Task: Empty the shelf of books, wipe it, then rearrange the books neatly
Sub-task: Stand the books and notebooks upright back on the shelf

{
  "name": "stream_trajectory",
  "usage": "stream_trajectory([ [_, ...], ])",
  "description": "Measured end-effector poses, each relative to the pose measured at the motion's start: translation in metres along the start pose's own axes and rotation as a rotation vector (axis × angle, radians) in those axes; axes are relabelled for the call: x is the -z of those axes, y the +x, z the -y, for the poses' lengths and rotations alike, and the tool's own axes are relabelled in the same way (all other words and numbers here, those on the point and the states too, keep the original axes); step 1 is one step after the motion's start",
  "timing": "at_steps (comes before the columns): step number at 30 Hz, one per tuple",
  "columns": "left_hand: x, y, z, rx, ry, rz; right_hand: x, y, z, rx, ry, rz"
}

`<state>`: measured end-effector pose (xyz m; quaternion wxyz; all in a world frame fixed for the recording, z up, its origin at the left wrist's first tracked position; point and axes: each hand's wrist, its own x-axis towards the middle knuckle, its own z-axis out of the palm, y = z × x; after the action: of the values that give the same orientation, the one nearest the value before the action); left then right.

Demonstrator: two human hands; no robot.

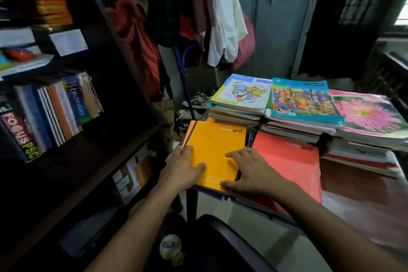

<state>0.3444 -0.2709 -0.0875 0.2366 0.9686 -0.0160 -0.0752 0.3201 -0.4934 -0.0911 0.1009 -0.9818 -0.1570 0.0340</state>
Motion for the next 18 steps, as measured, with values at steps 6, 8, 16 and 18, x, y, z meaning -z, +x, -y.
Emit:
stream_trajectory([
  [6,-0.016,-0.007,-0.034,-0.232,0.160,-0.122,-0.002,-0.006,0.000,0.001,0.185,-0.128],
  [8,-0.022,-0.010,-0.063,-0.337,0.007,-0.014,0.003,-0.018,-0.018,-0.064,0.236,-0.265],
  [16,-0.048,-0.012,-0.117,-0.335,0.100,0.114,-0.001,-0.080,-0.099,-0.519,0.208,-0.272],
  [18,-0.050,-0.014,-0.123,-0.315,0.142,0.114,-0.005,-0.085,-0.101,-0.573,0.264,-0.325],
])
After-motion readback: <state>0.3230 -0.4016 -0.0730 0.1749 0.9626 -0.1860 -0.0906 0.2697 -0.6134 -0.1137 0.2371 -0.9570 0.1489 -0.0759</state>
